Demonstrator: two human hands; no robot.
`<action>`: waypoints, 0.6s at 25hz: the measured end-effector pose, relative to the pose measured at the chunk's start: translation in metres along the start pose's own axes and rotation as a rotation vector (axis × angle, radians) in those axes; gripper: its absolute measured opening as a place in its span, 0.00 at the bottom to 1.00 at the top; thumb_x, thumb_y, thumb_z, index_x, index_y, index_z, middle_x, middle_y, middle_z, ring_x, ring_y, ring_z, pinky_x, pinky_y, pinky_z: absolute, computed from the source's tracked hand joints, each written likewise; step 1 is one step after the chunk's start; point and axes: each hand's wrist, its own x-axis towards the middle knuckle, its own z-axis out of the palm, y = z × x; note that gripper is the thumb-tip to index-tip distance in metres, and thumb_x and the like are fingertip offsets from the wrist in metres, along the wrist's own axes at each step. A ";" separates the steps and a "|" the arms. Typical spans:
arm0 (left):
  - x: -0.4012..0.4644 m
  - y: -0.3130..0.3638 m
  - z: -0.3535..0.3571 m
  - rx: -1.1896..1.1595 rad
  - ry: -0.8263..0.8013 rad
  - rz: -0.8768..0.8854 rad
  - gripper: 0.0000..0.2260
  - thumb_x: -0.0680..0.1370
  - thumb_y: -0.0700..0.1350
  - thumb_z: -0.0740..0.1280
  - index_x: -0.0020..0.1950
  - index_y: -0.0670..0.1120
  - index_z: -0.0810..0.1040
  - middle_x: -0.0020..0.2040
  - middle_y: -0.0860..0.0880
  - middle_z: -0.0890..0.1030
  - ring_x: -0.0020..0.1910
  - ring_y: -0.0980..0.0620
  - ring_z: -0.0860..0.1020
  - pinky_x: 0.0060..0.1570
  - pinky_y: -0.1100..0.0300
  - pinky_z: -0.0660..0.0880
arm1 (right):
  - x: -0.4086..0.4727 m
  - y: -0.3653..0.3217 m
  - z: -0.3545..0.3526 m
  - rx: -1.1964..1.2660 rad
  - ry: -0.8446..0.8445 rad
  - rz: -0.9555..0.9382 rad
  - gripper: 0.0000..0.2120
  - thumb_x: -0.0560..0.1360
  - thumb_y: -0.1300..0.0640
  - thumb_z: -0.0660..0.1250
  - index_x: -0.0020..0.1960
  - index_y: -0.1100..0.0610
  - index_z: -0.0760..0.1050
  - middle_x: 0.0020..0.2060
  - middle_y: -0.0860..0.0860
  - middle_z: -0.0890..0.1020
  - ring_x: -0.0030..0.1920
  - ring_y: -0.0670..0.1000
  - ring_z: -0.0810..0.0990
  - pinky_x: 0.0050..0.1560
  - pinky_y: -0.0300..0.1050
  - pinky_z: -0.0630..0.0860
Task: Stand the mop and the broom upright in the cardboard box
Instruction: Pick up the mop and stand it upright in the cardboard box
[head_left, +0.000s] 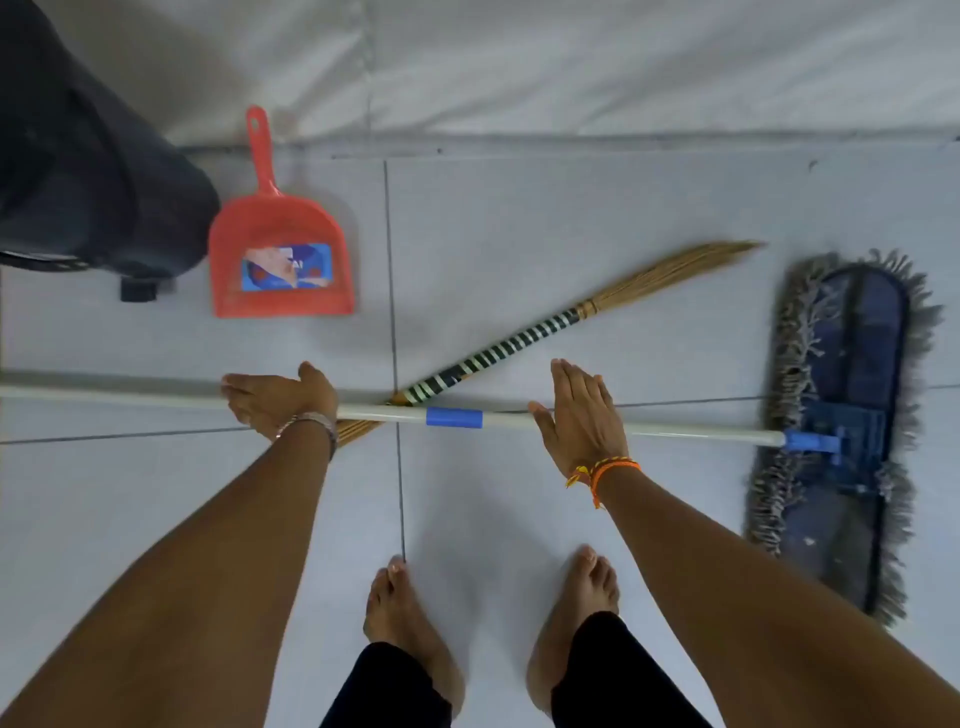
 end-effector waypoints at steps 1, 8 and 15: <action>0.012 -0.006 0.013 0.048 -0.007 -0.051 0.41 0.80 0.52 0.65 0.80 0.33 0.45 0.82 0.35 0.49 0.82 0.37 0.51 0.81 0.47 0.49 | 0.007 0.009 0.018 -0.003 -0.024 -0.007 0.31 0.78 0.42 0.53 0.74 0.61 0.57 0.70 0.57 0.69 0.70 0.58 0.66 0.72 0.55 0.64; 0.085 -0.050 0.065 0.132 0.002 -0.166 0.35 0.81 0.57 0.52 0.76 0.30 0.60 0.77 0.32 0.64 0.77 0.33 0.63 0.76 0.42 0.59 | 0.027 0.057 0.079 -0.203 -0.261 -0.139 0.25 0.76 0.38 0.53 0.64 0.55 0.68 0.56 0.53 0.79 0.57 0.57 0.77 0.58 0.55 0.72; -0.136 -0.201 0.086 0.378 -0.462 0.209 0.27 0.70 0.60 0.53 0.68 0.56 0.59 0.65 0.41 0.74 0.65 0.37 0.73 0.63 0.47 0.68 | 0.049 0.065 0.075 -0.184 -0.417 -0.179 0.15 0.78 0.45 0.57 0.54 0.58 0.69 0.49 0.56 0.81 0.49 0.58 0.79 0.52 0.54 0.73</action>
